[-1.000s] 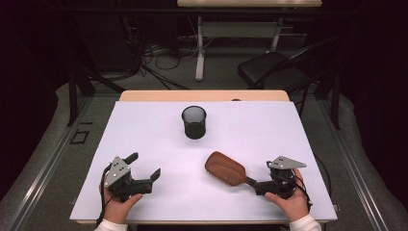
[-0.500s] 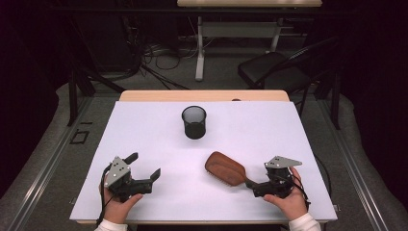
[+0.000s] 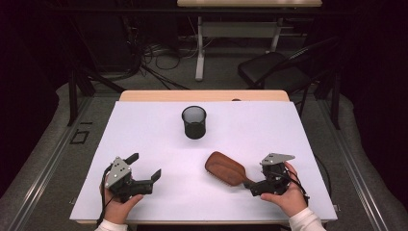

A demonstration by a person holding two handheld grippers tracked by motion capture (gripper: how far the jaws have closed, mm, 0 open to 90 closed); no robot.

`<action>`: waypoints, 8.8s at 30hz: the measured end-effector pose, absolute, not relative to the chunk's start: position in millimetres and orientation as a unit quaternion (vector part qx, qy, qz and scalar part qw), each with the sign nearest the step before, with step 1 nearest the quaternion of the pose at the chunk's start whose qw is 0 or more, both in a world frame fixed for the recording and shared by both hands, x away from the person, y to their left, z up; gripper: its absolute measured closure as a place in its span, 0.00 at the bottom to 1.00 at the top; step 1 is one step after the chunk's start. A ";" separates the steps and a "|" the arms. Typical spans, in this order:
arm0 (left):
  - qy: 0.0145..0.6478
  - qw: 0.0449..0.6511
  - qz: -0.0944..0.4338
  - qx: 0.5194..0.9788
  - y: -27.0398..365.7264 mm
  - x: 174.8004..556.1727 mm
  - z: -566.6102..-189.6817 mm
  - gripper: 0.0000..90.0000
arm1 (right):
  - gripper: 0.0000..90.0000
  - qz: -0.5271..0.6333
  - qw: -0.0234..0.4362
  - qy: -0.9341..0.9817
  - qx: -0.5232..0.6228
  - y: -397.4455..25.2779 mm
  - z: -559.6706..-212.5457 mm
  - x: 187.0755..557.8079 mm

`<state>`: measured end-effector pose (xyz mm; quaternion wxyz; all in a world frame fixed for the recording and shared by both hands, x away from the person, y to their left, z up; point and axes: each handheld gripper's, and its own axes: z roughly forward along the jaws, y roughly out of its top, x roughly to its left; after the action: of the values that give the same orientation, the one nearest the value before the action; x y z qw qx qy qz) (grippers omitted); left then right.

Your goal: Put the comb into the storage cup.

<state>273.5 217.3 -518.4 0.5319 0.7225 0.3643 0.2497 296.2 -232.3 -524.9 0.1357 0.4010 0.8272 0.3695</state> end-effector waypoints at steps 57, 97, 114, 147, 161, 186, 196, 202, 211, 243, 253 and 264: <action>0.364 0.529 0.246 0.726 217.3 272.6 -519.4 0.02 | 0.01 0.290 0.128 0.874 0.368 -197.8 -512.3 329.2; 0.363 0.527 0.246 0.728 216.7 272.7 -519.9 0.03 | 0.13 0.294 0.122 0.873 0.369 -201.0 -513.0 333.8; 0.362 0.527 0.246 0.728 216.6 272.7 -519.8 0.03 | 0.25 0.296 0.109 0.881 0.354 -200.2 -511.1 335.4; 0.361 0.527 0.245 0.730 216.1 272.5 -519.9 0.03 | 0.40 0.235 0.072 0.904 0.350 -197.8 -512.7 323.6; 0.361 0.526 0.246 0.730 215.8 272.7 -520.2 0.03 | 0.42 0.209 0.050 0.909 0.358 -200.7 -520.4 319.7; 0.362 0.525 0.246 0.730 215.9 272.8 -520.4 0.03 | 0.55 0.213 0.047 0.906 0.361 -205.9 -533.8 323.9; 0.361 0.524 0.245 0.731 216.0 272.9 -520.4 0.03 | 0.56 0.204 0.053 0.907 0.364 -206.3 -534.8 325.3; 0.361 0.524 0.245 0.731 216.1 272.9 -520.3 0.03 | 0.63 0.201 0.061 0.909 0.361 -206.2 -534.5 325.1; 0.363 0.525 0.246 0.730 215.8 273.1 -520.7 0.03 | 0.71 0.198 0.066 0.913 0.351 -205.1 -534.2 323.8; 0.363 0.523 0.246 0.731 215.6 273.1 -520.8 0.03 | 0.80 0.206 0.060 0.919 0.329 -202.0 -529.3 317.7; 0.363 0.523 0.246 0.731 215.4 273.2 -520.9 0.03 | 0.80 0.227 0.060 0.912 0.337 -205.2 -524.4 317.3; 0.367 0.519 0.245 0.732 214.7 272.8 -522.1 0.03 | 0.80 0.250 0.071 0.905 0.338 -206.9 -517.0 313.9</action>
<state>272.8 214.7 -522.1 0.5193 0.7321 0.3667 0.2448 313.9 -206.9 -517.0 0.0712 0.3376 0.9046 0.2502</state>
